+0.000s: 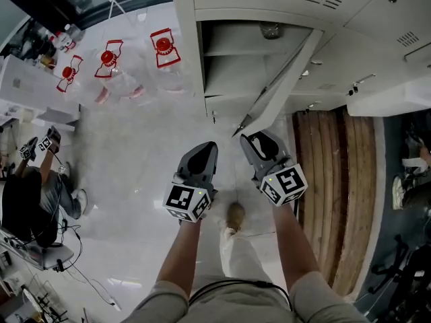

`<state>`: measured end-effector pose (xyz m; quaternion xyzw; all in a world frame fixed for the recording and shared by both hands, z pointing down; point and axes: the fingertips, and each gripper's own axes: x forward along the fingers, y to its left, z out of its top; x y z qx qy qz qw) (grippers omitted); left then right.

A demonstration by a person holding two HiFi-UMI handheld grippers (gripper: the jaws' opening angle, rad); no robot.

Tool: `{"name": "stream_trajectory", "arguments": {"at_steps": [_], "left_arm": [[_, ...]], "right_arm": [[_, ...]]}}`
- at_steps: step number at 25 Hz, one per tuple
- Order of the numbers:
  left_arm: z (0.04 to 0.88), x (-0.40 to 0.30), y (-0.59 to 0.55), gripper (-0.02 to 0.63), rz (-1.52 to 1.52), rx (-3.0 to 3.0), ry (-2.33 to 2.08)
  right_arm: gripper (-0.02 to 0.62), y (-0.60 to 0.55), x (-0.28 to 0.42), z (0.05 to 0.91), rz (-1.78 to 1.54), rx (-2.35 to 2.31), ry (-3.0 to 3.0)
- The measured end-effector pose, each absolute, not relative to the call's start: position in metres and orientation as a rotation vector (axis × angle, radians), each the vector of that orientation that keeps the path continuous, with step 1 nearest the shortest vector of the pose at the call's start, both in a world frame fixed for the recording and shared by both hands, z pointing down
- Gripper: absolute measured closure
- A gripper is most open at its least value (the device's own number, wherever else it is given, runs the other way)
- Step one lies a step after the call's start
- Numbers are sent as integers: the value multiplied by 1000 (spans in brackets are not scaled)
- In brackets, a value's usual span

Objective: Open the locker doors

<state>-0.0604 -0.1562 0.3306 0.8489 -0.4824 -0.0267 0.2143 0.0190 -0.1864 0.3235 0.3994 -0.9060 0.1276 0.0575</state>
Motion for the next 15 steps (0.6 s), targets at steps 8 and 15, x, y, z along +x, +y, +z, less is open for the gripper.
{"name": "stream_trajectory", "arguments": {"at_steps": [8, 15], "left_arm": [[324, -39, -146, 607, -76, 2372, -1323], [321, -20, -136, 607, -73, 2384, -1315]], "right_arm": [[463, -164, 60, 324, 401, 1280, -2716], [466, -148, 106, 323, 389, 1382, -2663]]}}
